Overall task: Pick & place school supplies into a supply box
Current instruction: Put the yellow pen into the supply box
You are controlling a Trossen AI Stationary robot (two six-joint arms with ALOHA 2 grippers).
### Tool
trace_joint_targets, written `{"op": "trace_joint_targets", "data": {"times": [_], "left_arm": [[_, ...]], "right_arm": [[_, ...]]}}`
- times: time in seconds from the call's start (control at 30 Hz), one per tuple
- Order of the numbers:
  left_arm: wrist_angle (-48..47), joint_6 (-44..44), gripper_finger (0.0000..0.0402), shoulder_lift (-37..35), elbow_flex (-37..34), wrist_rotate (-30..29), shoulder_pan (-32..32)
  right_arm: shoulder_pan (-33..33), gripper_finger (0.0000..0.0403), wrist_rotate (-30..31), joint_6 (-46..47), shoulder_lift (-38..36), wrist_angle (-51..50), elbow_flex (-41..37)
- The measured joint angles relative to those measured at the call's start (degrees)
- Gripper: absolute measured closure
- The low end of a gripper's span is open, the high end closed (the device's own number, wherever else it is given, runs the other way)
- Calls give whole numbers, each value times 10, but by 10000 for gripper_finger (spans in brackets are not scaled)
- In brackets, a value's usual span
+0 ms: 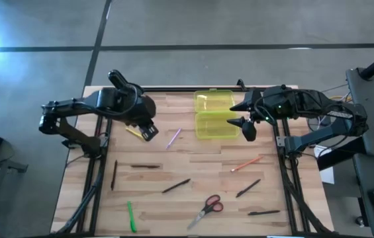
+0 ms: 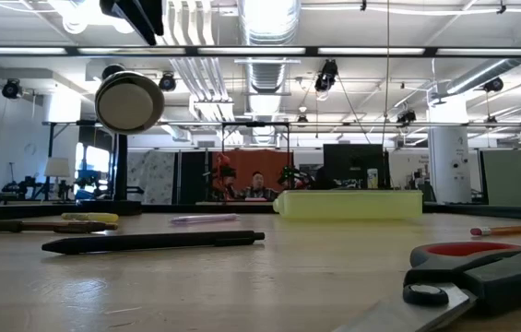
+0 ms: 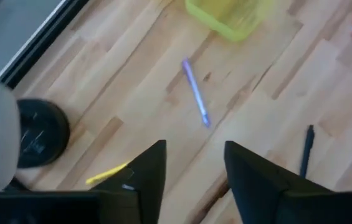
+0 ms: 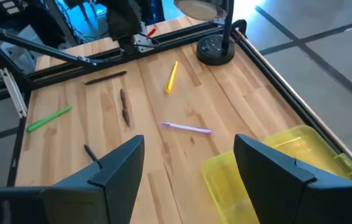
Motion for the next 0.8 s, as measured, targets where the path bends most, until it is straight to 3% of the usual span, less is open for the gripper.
{"op": "trace_joint_targets", "data": {"times": [0.23,0.4,0.63,0.8], "left_arm": [[-74,-25,143,14,0,-37,3],[-79,-11,64,21,-2,-13,-6],[-81,-9,48,16,-14,22,-42],[-81,54,48,14,-38,36,-83]], "right_arm": [[0,165,0,-5,0,0,0],[0,159,-11,-2,0,-19,0],[0,162,-21,16,0,-48,0],[0,163,-21,15,0,-47,0]]}}
